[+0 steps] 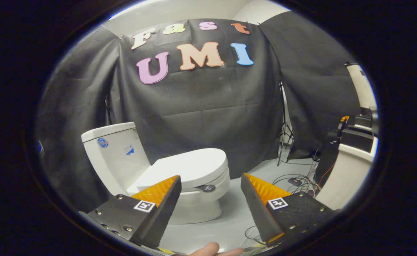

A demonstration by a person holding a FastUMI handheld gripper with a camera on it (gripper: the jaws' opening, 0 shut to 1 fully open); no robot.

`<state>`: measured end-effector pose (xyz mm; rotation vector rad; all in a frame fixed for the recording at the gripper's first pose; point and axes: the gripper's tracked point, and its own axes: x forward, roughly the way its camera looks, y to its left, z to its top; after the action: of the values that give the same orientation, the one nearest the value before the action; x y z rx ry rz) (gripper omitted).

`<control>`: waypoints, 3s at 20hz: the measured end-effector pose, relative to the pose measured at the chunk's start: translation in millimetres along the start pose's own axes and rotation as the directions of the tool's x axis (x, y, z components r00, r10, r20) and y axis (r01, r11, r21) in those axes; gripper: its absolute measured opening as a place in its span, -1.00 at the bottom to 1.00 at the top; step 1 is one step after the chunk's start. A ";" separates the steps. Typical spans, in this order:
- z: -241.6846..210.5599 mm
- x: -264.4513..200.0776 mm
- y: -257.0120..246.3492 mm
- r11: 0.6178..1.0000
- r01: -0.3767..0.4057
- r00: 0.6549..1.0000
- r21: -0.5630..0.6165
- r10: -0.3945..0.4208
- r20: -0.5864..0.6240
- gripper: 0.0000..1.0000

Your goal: Open the toilet lid.

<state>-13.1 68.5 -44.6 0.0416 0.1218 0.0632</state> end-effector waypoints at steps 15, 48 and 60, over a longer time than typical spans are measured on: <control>-63.7 115.6 -11.5 0.886 -0.020 0.999 0.463 0.030 -0.015 0.96; -140.9 203.4 10.7 0.491 0.151 0.980 0.858 0.041 -0.197 -0.97; -95.7 197.2 26.2 0.599 0.188 0.974 0.778 -0.010 -0.227 -0.98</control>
<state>169.0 111.1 -162.1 0.9507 0.3524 -0.1095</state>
